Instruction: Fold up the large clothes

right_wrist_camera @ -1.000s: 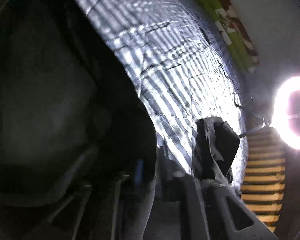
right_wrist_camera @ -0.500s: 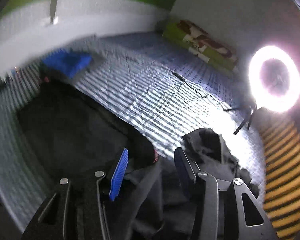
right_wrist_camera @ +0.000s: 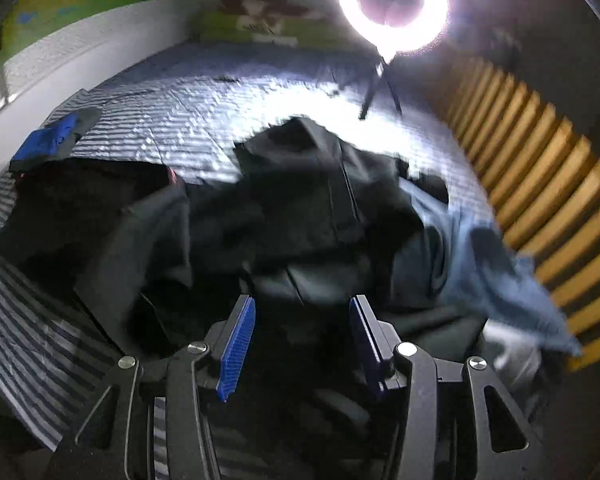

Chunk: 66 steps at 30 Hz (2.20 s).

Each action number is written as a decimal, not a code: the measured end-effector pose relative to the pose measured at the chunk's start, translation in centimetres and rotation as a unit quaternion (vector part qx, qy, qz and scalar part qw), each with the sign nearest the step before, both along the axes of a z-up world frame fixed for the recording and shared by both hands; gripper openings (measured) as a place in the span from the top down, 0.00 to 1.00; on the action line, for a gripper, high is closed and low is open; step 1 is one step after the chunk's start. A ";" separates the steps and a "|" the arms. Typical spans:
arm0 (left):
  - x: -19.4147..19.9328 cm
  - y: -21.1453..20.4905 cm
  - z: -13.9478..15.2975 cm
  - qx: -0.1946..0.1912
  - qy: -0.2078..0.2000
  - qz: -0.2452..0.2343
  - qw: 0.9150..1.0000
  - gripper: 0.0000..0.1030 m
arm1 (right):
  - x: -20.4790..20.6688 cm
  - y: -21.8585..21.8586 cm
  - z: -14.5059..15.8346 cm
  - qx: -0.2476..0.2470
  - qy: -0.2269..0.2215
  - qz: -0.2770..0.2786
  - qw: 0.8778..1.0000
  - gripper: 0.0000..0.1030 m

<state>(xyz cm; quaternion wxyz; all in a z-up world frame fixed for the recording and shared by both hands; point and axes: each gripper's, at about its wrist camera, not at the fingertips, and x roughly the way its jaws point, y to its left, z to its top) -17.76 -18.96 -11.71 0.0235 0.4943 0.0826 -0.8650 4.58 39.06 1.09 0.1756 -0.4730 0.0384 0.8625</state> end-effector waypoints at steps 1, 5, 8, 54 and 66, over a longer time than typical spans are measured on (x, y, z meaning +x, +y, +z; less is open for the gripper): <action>-0.6 -0.4 -0.8 0.001 -0.004 0.003 1.000 0.07 | 0.1 0.4 -0.4 -0.012 -0.001 -0.005 1.000 0.56; -2.9 -2.1 -2.8 0.049 -0.007 0.007 0.999 0.06 | -0.1 0.9 -2.4 -0.047 0.000 -0.010 0.999 0.56; -4.8 -2.2 -4.1 0.048 -0.015 0.004 0.999 0.06 | -0.5 -0.2 -3.4 -0.048 -0.003 -0.001 0.999 0.56; 2.6 -9.2 0.5 0.002 -0.032 0.044 0.999 0.84 | -8.1 -4.3 -1.7 -0.149 0.064 0.122 0.979 0.40; 1.8 -8.6 -0.3 -0.020 -0.043 0.035 0.998 0.85 | -19.3 -8.6 -10.7 -0.252 -0.053 0.166 0.952 0.90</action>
